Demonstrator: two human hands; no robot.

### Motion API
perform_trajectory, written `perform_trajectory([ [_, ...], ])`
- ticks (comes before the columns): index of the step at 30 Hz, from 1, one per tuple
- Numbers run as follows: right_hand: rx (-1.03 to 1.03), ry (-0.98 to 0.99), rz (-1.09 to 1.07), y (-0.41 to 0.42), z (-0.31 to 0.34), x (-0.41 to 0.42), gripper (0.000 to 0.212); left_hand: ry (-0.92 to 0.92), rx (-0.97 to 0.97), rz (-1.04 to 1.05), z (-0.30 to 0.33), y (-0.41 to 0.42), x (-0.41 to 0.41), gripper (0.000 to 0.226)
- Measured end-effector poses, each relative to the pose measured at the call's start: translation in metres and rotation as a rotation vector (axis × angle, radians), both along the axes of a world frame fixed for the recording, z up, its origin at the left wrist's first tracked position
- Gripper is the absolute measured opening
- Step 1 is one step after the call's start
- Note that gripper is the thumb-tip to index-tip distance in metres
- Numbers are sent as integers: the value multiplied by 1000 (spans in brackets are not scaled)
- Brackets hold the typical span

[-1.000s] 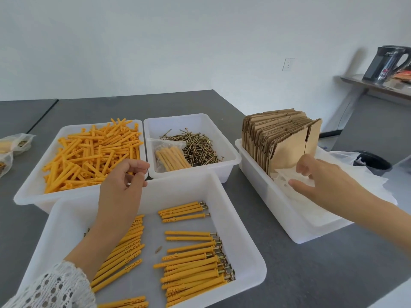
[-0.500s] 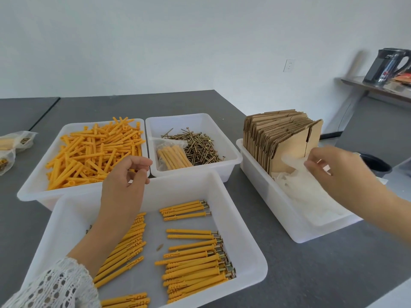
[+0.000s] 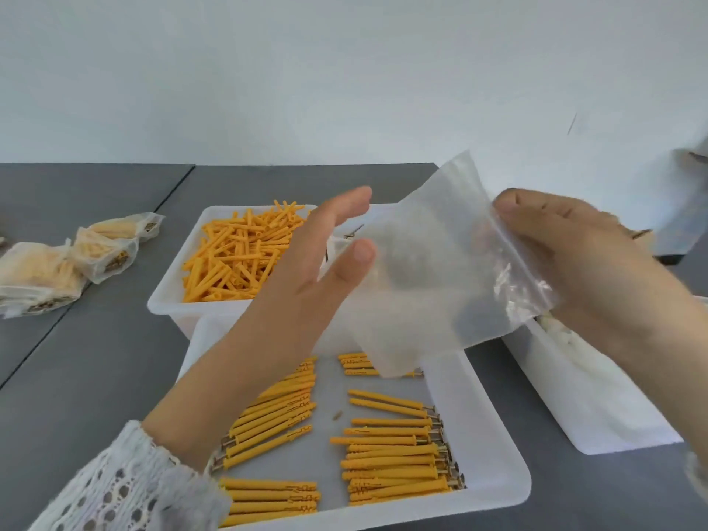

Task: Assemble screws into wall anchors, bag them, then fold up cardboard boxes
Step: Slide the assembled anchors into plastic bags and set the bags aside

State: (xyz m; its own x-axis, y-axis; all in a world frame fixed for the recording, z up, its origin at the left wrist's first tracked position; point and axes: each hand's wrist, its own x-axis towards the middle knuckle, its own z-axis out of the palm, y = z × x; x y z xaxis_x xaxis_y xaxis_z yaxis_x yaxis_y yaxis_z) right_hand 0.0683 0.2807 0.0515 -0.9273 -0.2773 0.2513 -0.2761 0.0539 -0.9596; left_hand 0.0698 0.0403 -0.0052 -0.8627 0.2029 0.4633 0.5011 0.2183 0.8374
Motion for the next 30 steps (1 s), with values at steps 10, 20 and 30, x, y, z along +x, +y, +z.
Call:
perform_trajectory([
  [10, 375, -51, -230, -75, -105, -36, 13, -280, -412, 331, -31, -23, -4, 6],
  [20, 372, -36, -163, -79, -132, -33, 15, -103, -450, 324, -52, -17, -14, 18],
  [30, 264, -228, -146, -74, -127, -38, 9, -6, -437, 301, -64, -13, -17, 27],
])
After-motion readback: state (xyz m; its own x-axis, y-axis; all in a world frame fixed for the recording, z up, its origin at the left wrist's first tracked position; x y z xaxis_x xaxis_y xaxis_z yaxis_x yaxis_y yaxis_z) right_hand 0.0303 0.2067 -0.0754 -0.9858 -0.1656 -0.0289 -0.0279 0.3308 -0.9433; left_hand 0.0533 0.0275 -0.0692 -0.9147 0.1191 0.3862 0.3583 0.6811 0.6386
